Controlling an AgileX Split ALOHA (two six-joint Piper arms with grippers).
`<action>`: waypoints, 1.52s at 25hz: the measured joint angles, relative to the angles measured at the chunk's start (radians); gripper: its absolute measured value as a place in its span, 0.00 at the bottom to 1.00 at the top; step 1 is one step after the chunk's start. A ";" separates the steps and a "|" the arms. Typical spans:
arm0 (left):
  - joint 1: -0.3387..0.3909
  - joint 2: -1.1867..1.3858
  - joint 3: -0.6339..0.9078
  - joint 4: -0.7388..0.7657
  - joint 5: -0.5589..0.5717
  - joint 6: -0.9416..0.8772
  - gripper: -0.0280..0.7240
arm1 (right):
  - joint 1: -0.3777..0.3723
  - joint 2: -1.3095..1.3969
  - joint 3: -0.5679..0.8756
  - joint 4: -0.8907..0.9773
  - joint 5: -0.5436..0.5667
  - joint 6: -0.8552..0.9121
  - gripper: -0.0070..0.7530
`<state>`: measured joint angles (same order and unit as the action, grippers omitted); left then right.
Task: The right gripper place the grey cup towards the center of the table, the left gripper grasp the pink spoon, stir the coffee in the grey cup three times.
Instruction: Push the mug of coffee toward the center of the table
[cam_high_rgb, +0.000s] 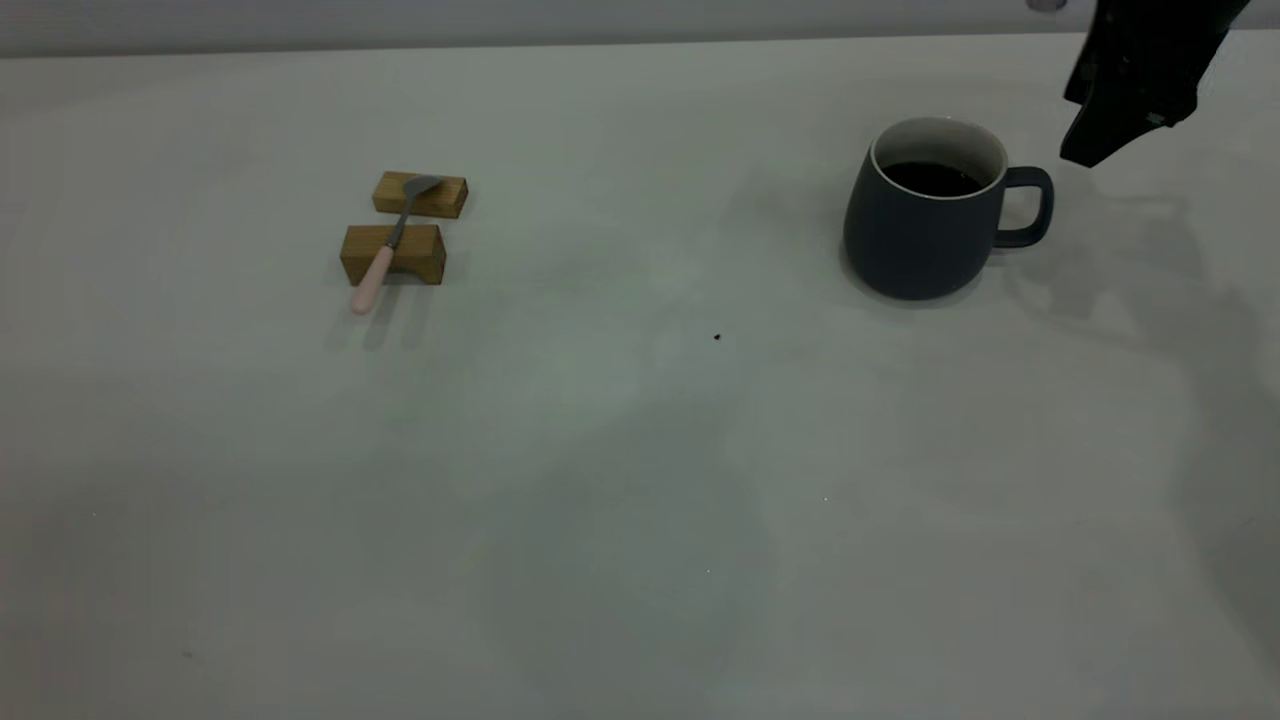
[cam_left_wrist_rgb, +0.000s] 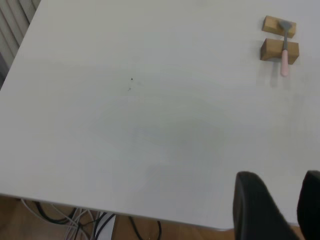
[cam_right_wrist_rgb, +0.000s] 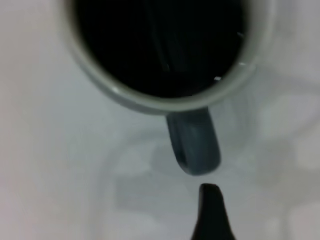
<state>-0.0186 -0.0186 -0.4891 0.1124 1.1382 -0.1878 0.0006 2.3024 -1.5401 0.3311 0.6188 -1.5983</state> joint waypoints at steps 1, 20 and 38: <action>0.000 0.000 0.000 0.000 0.000 0.000 0.42 | 0.000 0.001 0.000 0.016 0.000 -0.038 0.77; 0.000 0.000 0.000 0.000 0.000 0.000 0.42 | 0.043 0.144 -0.005 0.320 -0.042 -0.450 0.75; 0.000 0.000 0.000 0.000 0.000 0.000 0.42 | 0.315 0.161 -0.007 0.573 -0.168 -0.531 0.75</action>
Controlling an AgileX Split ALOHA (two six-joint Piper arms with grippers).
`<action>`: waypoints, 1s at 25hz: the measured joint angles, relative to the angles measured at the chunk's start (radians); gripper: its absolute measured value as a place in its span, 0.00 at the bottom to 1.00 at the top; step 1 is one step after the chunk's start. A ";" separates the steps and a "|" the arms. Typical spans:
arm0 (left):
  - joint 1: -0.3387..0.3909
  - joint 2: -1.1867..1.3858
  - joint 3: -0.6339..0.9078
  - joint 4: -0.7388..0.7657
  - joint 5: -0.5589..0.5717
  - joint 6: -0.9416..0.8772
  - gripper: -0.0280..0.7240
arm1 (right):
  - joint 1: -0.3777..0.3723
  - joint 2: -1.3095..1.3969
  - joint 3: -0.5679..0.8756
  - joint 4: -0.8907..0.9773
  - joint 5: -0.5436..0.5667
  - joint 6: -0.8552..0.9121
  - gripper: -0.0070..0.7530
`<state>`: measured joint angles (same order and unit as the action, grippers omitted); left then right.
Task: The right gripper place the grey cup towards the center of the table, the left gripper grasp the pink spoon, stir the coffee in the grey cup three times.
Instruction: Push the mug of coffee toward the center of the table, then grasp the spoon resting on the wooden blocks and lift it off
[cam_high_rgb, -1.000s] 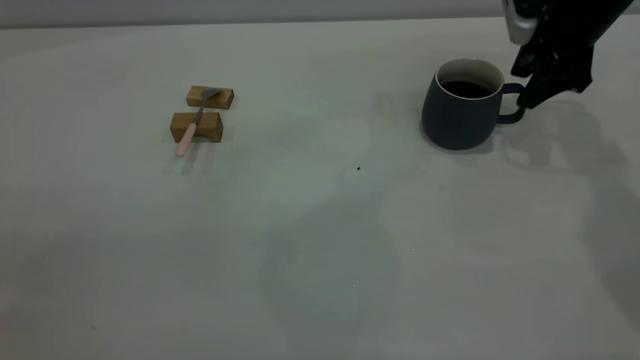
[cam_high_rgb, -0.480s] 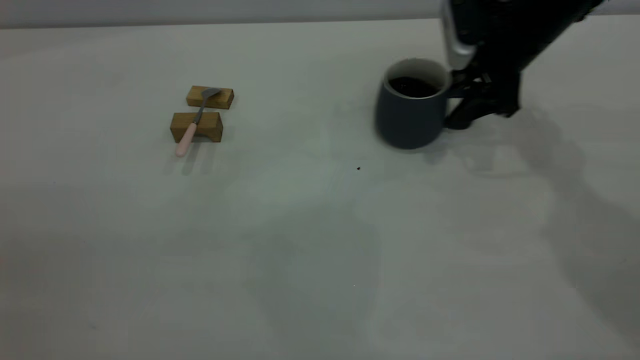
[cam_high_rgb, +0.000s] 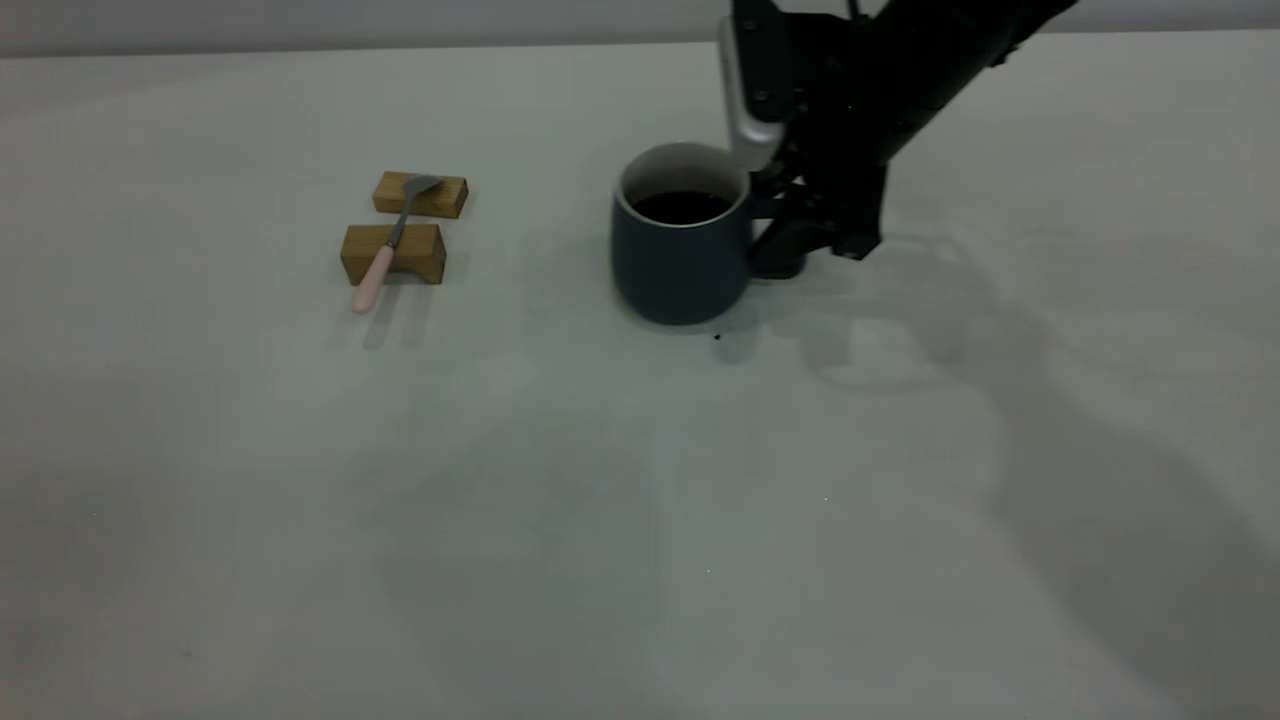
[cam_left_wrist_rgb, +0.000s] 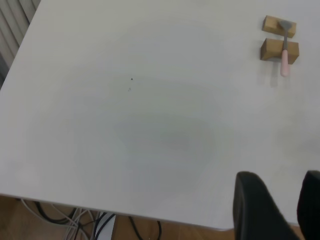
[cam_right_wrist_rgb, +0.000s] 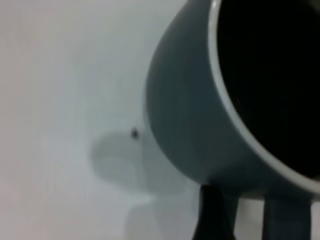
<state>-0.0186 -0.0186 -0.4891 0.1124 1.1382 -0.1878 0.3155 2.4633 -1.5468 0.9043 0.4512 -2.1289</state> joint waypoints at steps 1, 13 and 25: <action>0.000 0.000 0.000 0.000 0.000 0.000 0.42 | 0.005 0.001 0.000 0.018 -0.009 0.000 0.75; 0.000 0.000 0.000 0.000 0.000 0.000 0.42 | -0.068 -0.168 0.000 -0.027 0.262 0.423 0.75; 0.000 -0.001 0.000 0.000 0.000 0.000 0.42 | -0.036 -0.725 0.178 -0.801 0.686 2.002 0.75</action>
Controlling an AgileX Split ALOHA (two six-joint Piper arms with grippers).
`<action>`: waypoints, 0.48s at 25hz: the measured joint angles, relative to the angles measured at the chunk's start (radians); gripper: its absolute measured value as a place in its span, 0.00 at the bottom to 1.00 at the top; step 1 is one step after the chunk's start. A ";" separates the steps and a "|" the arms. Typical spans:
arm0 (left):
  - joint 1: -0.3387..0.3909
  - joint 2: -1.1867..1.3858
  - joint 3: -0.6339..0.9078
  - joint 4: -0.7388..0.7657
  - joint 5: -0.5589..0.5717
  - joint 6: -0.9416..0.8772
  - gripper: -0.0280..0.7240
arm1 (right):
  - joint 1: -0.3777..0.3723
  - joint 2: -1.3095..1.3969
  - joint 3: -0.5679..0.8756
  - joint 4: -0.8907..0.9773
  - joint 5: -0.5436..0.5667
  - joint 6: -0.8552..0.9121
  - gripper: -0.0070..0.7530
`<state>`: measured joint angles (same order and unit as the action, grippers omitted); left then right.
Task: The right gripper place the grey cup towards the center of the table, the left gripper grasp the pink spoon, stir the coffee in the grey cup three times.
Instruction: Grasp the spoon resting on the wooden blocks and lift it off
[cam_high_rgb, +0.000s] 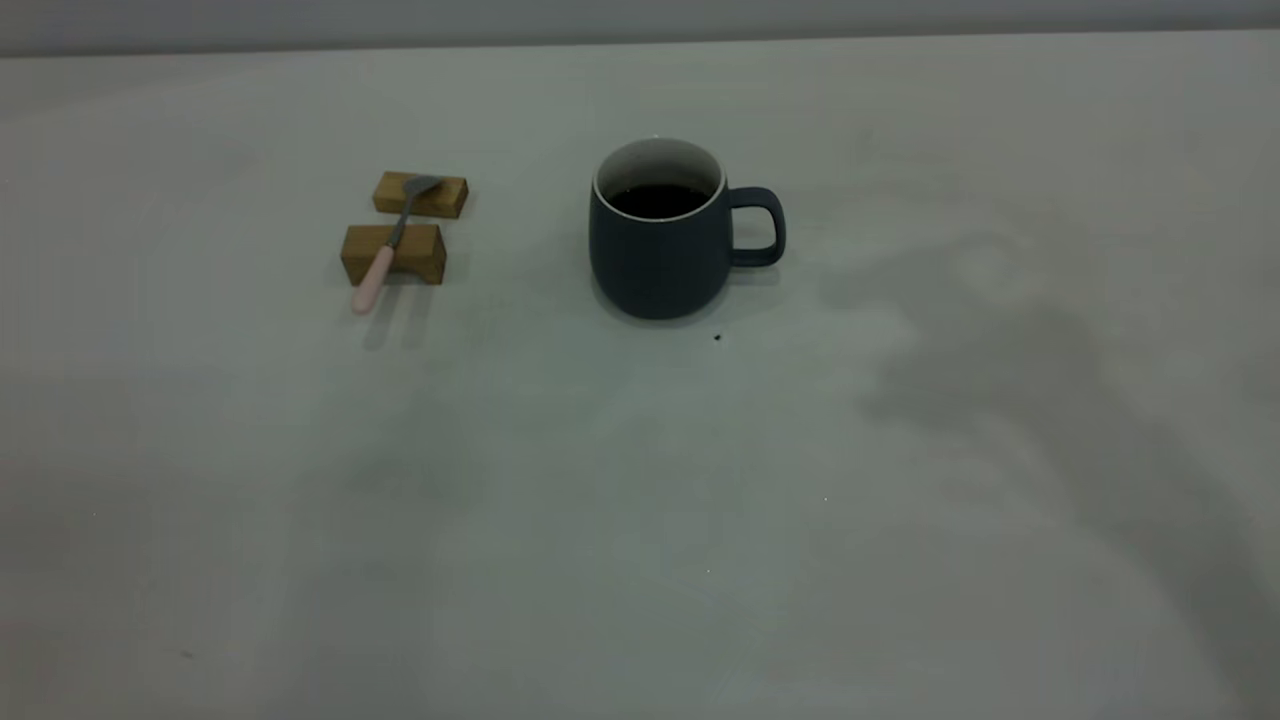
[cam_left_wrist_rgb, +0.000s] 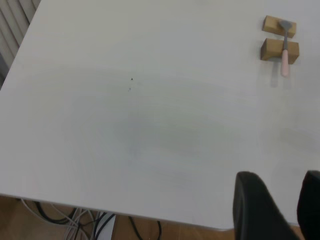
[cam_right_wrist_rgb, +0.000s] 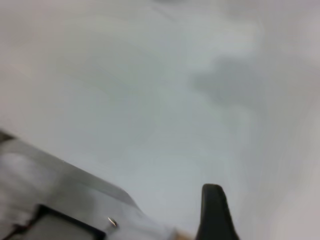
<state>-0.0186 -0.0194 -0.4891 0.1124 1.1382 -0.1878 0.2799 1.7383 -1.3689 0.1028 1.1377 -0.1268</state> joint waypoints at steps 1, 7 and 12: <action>0.000 0.000 0.000 0.000 0.000 0.000 0.42 | -0.001 -0.055 0.067 -0.039 0.009 0.049 0.75; 0.000 0.000 0.000 0.000 0.000 0.000 0.42 | -0.102 -0.425 0.476 -0.089 0.026 0.152 0.75; 0.000 0.000 0.000 0.000 0.000 0.000 0.42 | -0.229 -0.716 0.714 -0.109 0.025 0.155 0.75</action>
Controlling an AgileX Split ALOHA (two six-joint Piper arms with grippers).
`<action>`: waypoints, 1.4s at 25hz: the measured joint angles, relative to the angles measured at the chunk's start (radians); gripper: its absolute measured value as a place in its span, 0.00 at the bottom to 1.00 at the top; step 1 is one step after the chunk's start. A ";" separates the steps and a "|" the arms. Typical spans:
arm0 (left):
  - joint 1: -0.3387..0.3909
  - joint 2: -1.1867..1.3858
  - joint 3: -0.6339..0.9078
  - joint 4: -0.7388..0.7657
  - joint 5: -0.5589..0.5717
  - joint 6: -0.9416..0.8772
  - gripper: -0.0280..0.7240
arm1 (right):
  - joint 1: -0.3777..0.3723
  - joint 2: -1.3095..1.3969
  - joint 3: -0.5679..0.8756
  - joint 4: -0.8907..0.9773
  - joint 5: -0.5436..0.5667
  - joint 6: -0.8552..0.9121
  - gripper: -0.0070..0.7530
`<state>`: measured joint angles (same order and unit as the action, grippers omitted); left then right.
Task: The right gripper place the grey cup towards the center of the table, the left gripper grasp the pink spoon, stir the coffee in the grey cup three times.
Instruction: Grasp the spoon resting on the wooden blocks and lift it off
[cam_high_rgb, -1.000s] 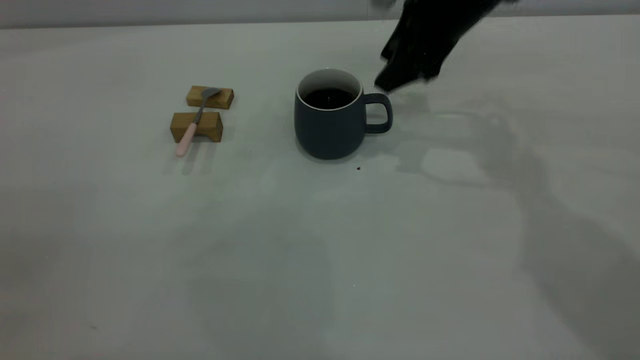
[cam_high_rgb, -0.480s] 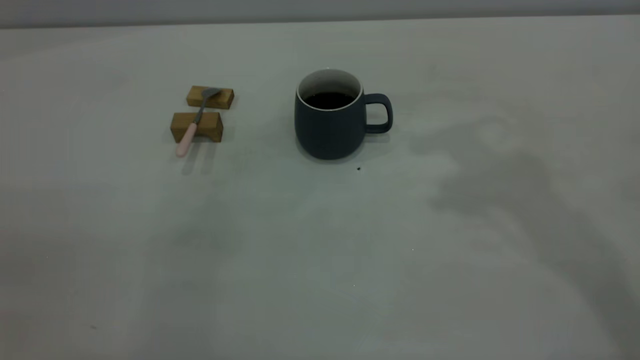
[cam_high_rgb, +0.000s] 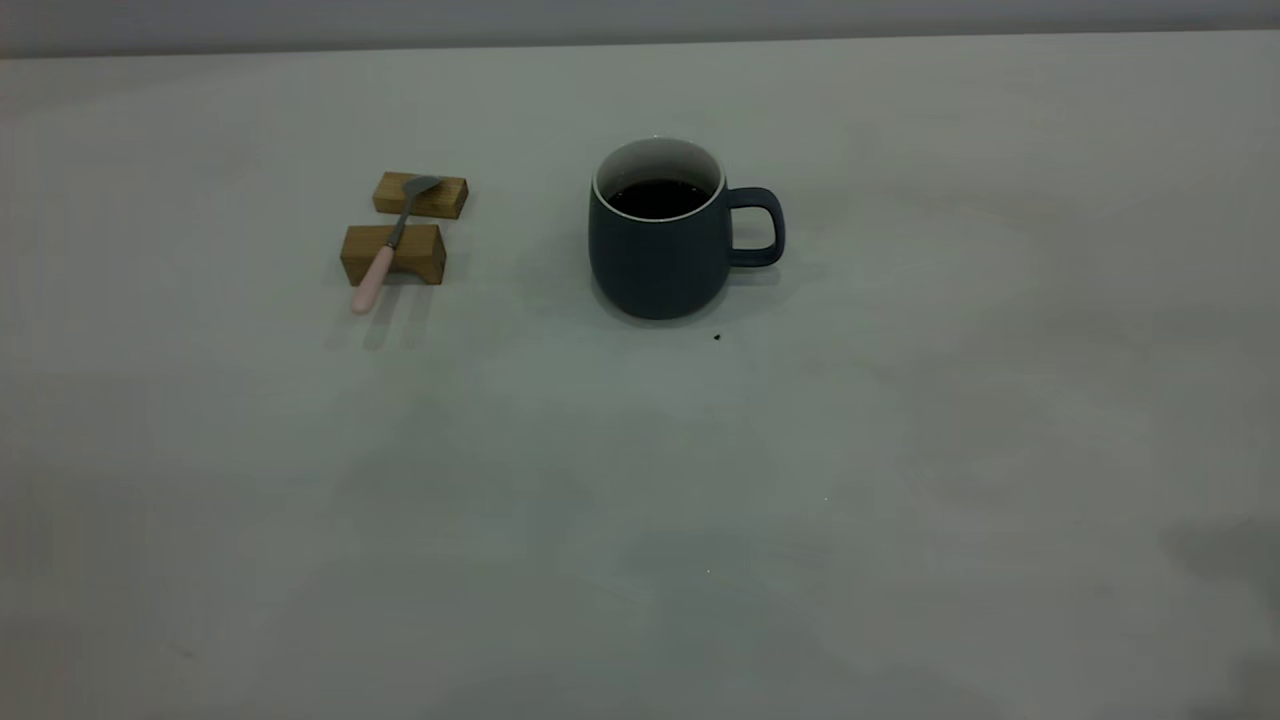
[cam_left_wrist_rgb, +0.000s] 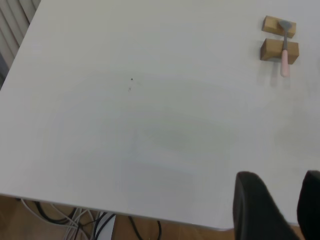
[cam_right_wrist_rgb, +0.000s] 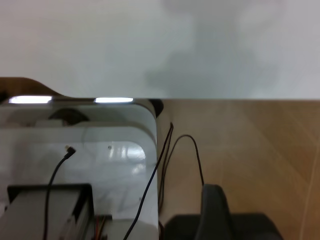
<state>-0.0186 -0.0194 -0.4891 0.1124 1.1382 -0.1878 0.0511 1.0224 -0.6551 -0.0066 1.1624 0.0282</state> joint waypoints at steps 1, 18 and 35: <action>0.000 0.000 0.000 0.000 0.000 0.000 0.42 | -0.011 -0.060 0.038 -0.009 -0.009 0.000 0.75; 0.000 0.000 0.000 0.000 0.000 0.000 0.42 | -0.016 -0.835 0.187 -0.016 -0.047 0.011 0.75; 0.000 0.000 0.000 0.000 0.000 0.000 0.42 | -0.016 -1.002 0.187 -0.016 -0.036 0.011 0.75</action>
<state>-0.0186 -0.0194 -0.4891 0.1124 1.1382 -0.1878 0.0347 0.0203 -0.4685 -0.0225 1.1262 0.0396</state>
